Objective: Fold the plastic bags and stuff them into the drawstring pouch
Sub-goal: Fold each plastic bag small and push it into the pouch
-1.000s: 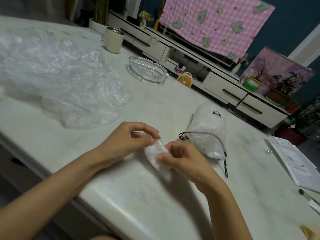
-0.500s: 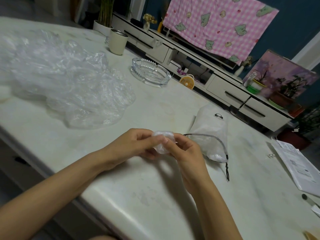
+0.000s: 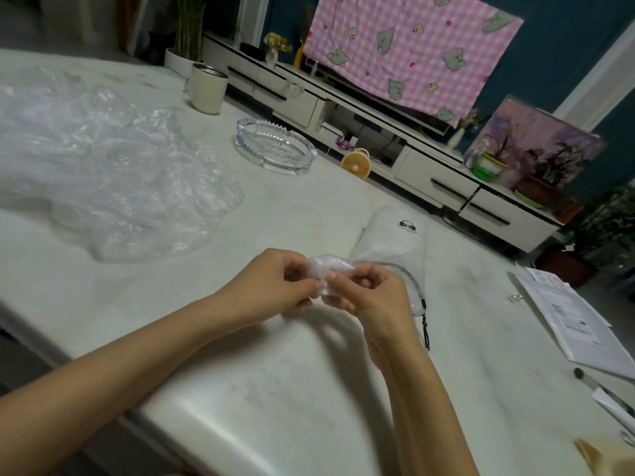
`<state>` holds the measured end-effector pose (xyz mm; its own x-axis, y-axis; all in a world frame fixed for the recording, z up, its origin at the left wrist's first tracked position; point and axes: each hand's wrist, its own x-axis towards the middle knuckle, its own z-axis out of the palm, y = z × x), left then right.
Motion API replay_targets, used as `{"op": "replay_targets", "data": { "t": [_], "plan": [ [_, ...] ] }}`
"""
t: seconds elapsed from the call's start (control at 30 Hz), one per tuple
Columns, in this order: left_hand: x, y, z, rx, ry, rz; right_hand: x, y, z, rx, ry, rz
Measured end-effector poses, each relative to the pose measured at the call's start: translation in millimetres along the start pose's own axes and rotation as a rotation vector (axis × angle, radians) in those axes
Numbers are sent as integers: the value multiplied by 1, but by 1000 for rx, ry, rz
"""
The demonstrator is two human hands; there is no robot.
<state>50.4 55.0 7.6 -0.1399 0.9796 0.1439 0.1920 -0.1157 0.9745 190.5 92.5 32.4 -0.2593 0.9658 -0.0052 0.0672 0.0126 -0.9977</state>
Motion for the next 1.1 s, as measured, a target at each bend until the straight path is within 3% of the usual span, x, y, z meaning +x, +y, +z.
{"op": "replay_targets", "data": {
  "t": [0.17,0.33,0.4,0.53,0.67,0.77,0.9,1.0,1.1],
  "plan": [
    [38,1,26,289,132,109,0,-26,-51,-223,85,-92],
    [62,-19,52,723,-3,210,4,-21,-70,-650,114,-141],
    [68,-23,57,784,10,272,8,-17,-70,-779,136,-193],
    [69,-25,58,606,81,296,19,-6,-67,-865,218,-354],
    [55,-16,65,311,95,418,32,13,-61,-984,542,-693],
    [48,-13,68,250,73,456,42,20,-60,-983,626,-793],
    [41,-14,68,273,49,413,46,22,-54,-859,655,-818],
    [36,-13,72,274,25,476,44,24,-48,-922,742,-812],
    [35,-13,72,291,-15,469,42,19,-47,-982,597,-522]
  ]
}}
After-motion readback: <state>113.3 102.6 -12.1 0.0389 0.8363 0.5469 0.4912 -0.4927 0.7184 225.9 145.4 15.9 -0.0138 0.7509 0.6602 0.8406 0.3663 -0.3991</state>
